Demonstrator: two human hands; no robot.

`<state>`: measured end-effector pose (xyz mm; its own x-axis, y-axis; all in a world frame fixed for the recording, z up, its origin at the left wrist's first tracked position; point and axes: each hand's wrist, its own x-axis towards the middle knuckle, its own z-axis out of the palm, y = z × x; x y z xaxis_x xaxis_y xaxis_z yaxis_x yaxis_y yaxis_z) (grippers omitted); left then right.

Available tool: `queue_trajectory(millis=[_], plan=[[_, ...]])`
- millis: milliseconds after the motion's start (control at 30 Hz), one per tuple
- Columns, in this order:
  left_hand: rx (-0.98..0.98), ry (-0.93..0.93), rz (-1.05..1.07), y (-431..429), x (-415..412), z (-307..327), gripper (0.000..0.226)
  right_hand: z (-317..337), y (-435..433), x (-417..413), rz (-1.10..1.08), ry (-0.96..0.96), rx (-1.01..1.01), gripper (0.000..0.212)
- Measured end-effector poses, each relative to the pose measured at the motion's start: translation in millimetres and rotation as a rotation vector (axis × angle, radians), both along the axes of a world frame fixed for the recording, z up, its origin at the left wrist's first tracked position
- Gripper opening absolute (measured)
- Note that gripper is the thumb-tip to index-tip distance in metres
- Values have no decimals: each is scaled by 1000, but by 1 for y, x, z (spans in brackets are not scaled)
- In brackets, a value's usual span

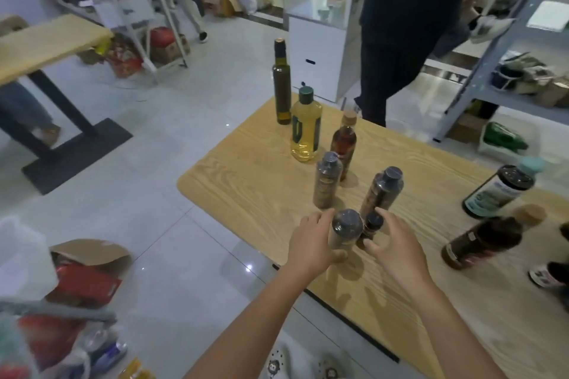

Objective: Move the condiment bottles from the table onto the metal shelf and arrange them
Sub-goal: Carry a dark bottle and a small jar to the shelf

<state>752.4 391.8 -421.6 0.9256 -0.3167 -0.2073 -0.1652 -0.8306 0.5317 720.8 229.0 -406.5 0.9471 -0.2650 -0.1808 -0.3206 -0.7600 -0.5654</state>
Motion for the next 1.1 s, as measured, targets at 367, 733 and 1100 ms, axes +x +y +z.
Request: queue_trajectory(millis=[367, 733, 1100], plan=[[-327, 242, 174, -39, 30, -23, 74, -41, -33, 40, -48, 113, 74, 63], [-488, 184, 516, -44, 34, -29, 52, -77, -45, 64, 2, 161, 423, 32], [-409, -163, 971, 32, -13, 52, 64, -3, 9, 99, 447, 89, 672, 12]])
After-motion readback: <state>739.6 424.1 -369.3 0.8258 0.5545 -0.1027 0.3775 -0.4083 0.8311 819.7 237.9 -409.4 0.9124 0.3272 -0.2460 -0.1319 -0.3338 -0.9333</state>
